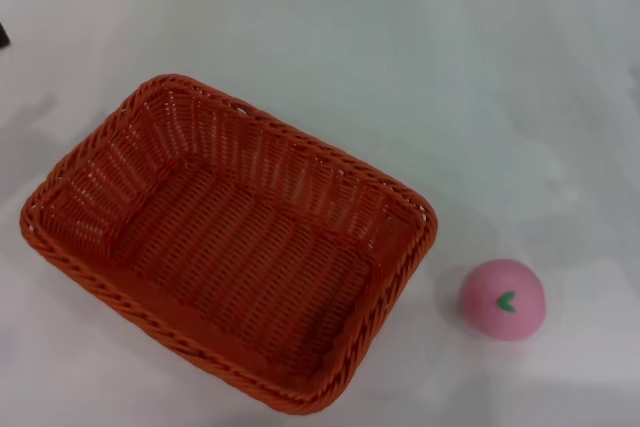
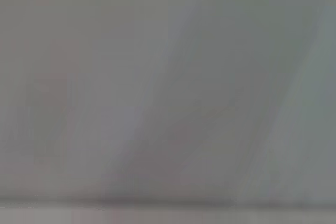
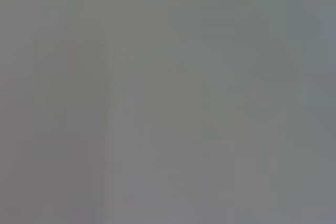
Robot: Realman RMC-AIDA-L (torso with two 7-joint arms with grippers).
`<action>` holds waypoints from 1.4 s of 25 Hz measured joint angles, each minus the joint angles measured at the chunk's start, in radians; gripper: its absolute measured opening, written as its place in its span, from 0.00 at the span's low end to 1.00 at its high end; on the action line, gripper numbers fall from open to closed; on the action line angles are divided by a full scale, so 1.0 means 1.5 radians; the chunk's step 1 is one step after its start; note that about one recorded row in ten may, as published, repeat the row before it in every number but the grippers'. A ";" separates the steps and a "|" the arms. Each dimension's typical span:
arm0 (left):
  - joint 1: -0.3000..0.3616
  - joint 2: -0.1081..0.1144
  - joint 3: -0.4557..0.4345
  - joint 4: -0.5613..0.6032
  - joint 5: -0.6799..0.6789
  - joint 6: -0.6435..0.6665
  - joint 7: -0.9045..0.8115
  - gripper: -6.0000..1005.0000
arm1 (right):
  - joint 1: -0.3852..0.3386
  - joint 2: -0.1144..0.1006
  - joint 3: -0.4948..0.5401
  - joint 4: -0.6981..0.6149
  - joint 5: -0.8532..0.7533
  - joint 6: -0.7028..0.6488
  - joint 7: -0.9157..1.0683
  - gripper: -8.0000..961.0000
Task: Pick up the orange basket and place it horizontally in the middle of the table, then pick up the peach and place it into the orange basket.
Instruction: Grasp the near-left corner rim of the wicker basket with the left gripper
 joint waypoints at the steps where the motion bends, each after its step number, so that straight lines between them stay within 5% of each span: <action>1: -0.004 0.000 0.002 -0.029 0.037 -0.004 -0.045 0.87 | 0.000 0.000 0.000 0.000 0.000 0.000 0.000 0.72; 4: -0.032 0.007 0.004 -0.096 0.145 -0.040 -0.163 0.87 | 0.000 0.000 0.000 0.000 0.000 -0.001 0.000 0.72; 9: -0.097 0.050 -0.001 -0.107 0.242 -0.125 -0.274 0.87 | -0.006 0.000 0.000 -0.002 0.001 -0.001 0.000 0.72; 13: -0.138 0.069 -0.001 -0.109 0.321 -0.163 -0.329 0.87 | -0.011 0.000 0.000 -0.005 0.001 0.000 0.000 0.72; 21: -0.177 0.062 0.008 -0.095 0.432 -0.181 -0.336 0.87 | -0.012 0.000 0.001 0.001 0.001 0.005 0.000 0.72; 30: -0.201 0.043 0.040 -0.044 0.449 -0.150 -0.294 0.87 | -0.008 0.001 0.000 0.002 0.001 0.003 0.000 0.72; 35: -0.222 0.044 0.063 0.018 0.451 -0.111 -0.286 0.87 | -0.005 0.002 -0.001 0.003 0.001 0.002 0.000 0.72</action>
